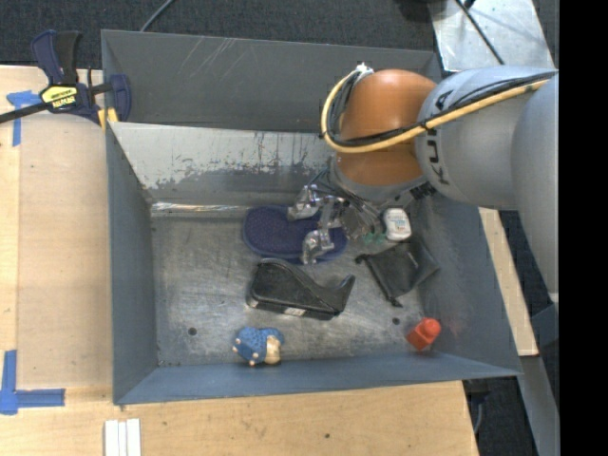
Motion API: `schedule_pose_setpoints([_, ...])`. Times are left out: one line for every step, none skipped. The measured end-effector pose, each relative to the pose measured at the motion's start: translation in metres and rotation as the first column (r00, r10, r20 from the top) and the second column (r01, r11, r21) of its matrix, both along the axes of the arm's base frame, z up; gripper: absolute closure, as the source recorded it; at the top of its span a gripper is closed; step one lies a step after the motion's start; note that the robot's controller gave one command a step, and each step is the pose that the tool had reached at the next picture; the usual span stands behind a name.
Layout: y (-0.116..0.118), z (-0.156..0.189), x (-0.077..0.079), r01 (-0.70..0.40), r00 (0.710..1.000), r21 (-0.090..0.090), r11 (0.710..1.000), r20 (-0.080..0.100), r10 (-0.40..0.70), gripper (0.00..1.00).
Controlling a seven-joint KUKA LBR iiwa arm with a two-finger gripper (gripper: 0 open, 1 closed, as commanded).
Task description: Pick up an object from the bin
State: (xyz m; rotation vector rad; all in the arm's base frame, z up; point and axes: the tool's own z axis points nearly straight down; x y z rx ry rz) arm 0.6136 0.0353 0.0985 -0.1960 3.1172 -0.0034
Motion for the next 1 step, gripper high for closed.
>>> schedule_pose_setpoints([0.0258, 0.1392, 0.0004, -0.001, 1.0, 0.002, 1.0, -0.005, 0.001, 1.0])
